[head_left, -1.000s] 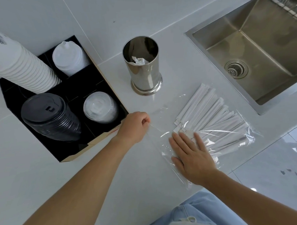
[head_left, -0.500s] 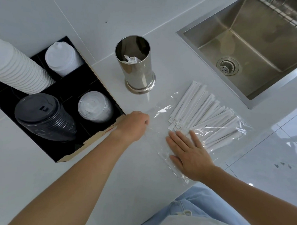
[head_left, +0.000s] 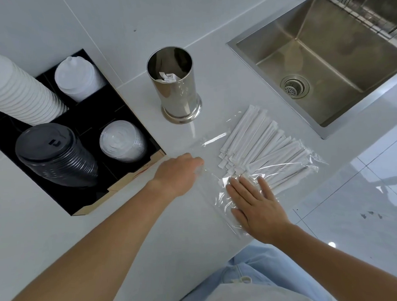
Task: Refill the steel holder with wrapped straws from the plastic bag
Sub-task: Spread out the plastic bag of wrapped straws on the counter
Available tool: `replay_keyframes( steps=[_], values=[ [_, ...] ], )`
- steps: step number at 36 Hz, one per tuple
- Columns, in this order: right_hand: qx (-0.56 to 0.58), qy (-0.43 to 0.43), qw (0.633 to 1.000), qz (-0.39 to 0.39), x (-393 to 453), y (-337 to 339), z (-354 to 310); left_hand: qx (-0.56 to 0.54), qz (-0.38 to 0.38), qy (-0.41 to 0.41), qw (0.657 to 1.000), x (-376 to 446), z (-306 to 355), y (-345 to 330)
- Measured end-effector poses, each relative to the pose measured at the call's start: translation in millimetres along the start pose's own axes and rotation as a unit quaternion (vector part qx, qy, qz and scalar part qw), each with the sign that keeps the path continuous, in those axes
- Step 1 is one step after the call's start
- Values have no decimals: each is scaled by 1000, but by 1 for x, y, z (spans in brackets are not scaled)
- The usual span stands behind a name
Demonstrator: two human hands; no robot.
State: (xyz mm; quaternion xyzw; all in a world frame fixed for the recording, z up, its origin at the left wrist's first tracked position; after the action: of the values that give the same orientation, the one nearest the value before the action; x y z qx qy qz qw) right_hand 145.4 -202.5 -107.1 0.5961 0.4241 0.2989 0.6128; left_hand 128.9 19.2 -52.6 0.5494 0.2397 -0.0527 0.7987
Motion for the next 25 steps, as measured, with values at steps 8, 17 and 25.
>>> replay_keyframes(
  steps=[8,17,25],
  values=[
    [17,-13,1000,9,-8,6,3,-64,38,-11,997,-3,-1,-10],
    [19,-19,999,27,-13,6,4,-154,70,-13,985,-27,-19,-17],
    [18,-21,999,42,-13,7,2,-73,58,-10,996,-29,5,-23]
  ],
)
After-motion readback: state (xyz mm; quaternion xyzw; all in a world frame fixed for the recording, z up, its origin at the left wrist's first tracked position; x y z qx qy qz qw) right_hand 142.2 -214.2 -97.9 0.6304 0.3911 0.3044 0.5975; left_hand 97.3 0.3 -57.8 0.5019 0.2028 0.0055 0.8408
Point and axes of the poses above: each hand's wrist, its own x-axis towards the middle knuckle, its own y-axis out of the back of the hand, z = x × y, the point moved 5 cm from there along x, towards the middle knuckle, and after that the axes turned 4 degrees about -x, right-handed, at the moved point
